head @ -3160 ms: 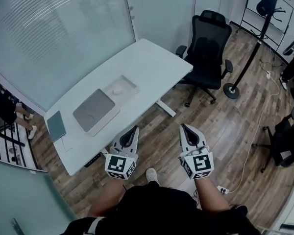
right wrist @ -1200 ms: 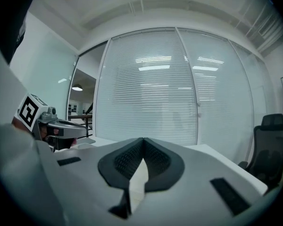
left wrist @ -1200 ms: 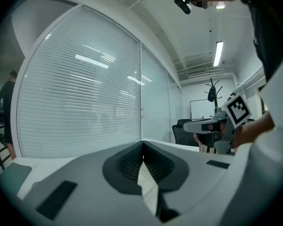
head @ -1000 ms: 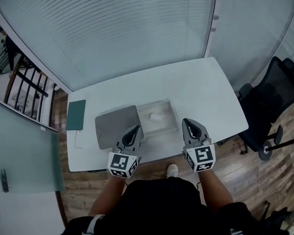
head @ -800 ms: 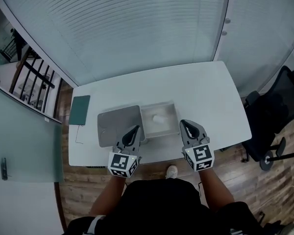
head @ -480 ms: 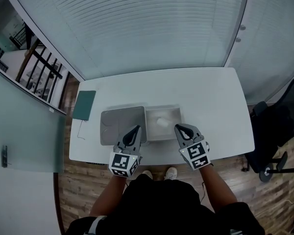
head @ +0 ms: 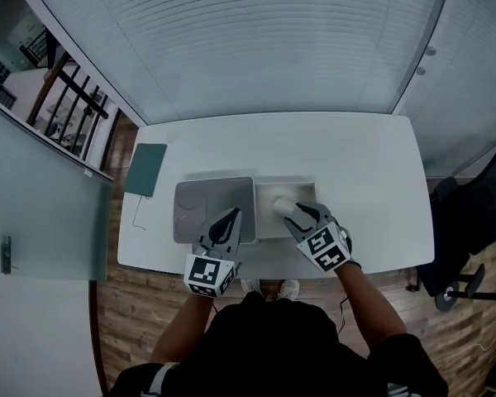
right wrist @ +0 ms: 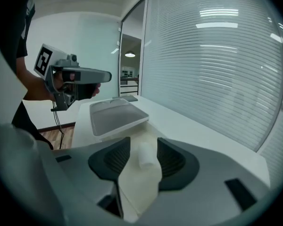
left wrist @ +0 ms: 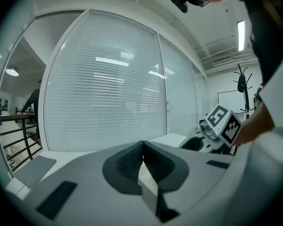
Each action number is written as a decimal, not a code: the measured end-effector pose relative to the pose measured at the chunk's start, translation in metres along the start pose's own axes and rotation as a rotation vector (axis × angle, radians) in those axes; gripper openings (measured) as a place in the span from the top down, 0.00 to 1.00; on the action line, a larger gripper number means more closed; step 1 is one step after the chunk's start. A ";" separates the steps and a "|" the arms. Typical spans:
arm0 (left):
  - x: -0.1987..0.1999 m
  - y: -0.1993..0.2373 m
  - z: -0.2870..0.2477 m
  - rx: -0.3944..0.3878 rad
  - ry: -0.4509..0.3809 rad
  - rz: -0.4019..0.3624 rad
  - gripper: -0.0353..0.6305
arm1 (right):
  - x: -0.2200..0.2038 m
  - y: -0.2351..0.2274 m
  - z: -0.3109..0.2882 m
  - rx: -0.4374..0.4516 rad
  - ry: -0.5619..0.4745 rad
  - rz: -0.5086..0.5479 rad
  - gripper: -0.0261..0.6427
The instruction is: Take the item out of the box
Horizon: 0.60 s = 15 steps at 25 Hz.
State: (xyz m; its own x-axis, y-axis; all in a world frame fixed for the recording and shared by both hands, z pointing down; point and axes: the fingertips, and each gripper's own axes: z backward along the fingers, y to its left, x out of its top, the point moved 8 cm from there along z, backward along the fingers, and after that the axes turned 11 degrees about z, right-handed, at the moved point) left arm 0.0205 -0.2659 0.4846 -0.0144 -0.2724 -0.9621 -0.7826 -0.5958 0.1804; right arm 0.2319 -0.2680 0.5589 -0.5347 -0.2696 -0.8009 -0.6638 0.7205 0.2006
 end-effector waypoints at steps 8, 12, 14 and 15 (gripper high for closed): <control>0.002 0.009 0.003 0.002 -0.015 0.021 0.93 | 0.002 0.006 -0.044 0.113 0.198 0.082 0.52; 0.002 0.016 0.007 -0.002 -0.019 0.033 0.93 | -0.005 0.006 -0.064 0.152 0.300 0.102 0.46; 0.001 0.022 0.008 0.002 -0.022 0.040 0.93 | -0.009 0.004 -0.073 0.164 0.343 0.115 0.42; 0.001 0.025 0.009 0.005 -0.023 0.042 0.93 | -0.011 0.003 -0.078 0.169 0.361 0.116 0.40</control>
State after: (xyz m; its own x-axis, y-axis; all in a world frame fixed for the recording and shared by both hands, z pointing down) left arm -0.0047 -0.2742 0.4868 -0.0615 -0.2796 -0.9581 -0.7842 -0.5804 0.2197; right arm 0.1950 -0.3126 0.6117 -0.7698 -0.3655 -0.5232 -0.5094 0.8458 0.1586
